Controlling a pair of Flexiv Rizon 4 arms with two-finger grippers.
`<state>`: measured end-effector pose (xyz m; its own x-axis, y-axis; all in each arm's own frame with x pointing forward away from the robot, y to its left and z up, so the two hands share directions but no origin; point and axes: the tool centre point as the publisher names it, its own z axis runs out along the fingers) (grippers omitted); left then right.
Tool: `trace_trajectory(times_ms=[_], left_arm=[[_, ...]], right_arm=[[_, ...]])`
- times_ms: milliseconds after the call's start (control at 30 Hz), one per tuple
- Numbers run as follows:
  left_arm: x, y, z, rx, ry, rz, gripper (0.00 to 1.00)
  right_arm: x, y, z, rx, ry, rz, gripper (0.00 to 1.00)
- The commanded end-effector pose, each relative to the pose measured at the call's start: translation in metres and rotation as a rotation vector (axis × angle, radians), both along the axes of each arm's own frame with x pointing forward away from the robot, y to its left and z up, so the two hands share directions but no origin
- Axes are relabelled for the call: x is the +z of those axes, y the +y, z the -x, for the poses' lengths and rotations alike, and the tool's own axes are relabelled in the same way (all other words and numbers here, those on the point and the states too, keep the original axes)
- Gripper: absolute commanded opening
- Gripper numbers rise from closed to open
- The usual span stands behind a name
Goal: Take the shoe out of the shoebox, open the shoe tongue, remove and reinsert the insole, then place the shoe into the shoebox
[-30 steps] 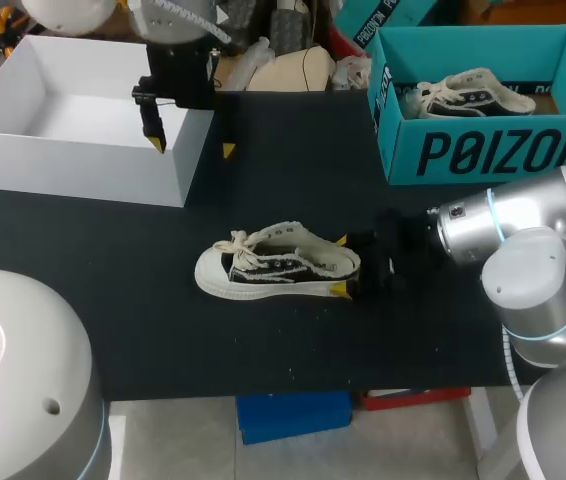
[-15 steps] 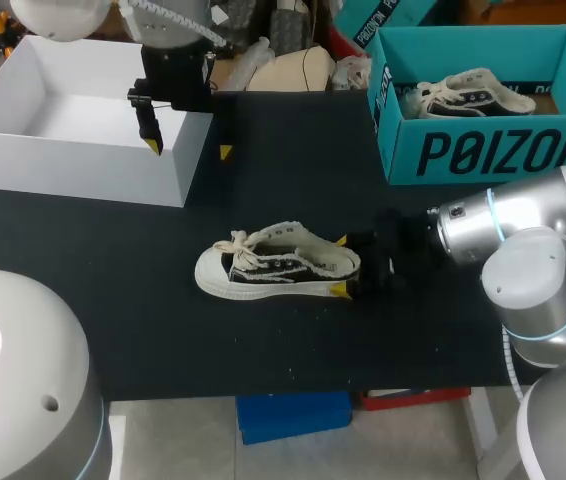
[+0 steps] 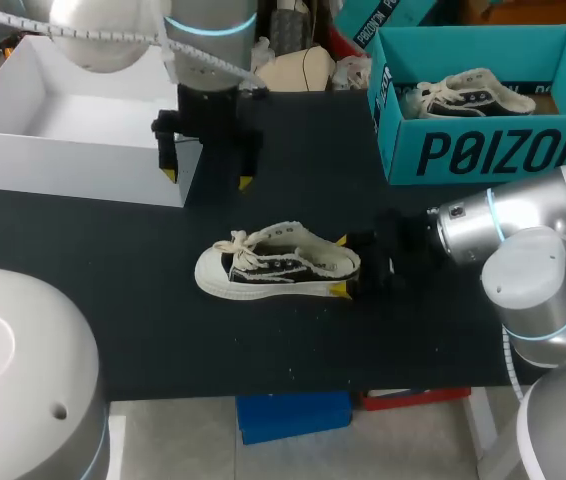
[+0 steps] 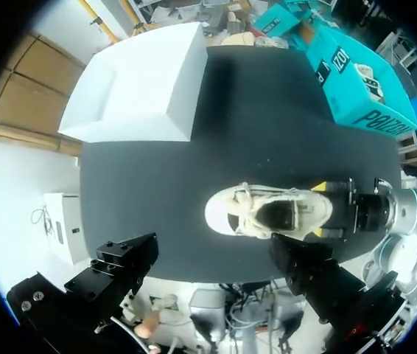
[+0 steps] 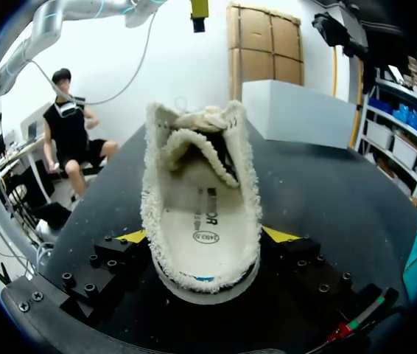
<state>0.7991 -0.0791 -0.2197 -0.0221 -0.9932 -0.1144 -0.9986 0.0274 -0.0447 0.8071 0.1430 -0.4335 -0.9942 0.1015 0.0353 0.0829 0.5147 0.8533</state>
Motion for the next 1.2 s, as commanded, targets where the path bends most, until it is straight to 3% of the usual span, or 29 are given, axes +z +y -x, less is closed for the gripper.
trace_trajectory(times_ms=[33,367,667,1200], left_arm=[[-0.016,-0.033,-0.003,0.014,0.038,-0.091,1.00],[-0.055,-0.075,0.010,-0.045,0.122,-0.154,1.00],[-0.081,-0.099,0.014,-0.058,0.155,-0.234,1.00],[-0.117,-0.112,0.012,0.003,0.132,-0.314,1.00]], right_arm=[[-0.002,0.002,-0.001,-0.002,0.000,0.000,0.00],[-0.002,0.002,-0.001,-0.002,0.000,0.000,0.00],[-0.002,0.002,-0.001,-0.002,0.000,0.000,0.00],[-0.002,0.002,-0.001,-0.002,0.000,0.000,0.00]])
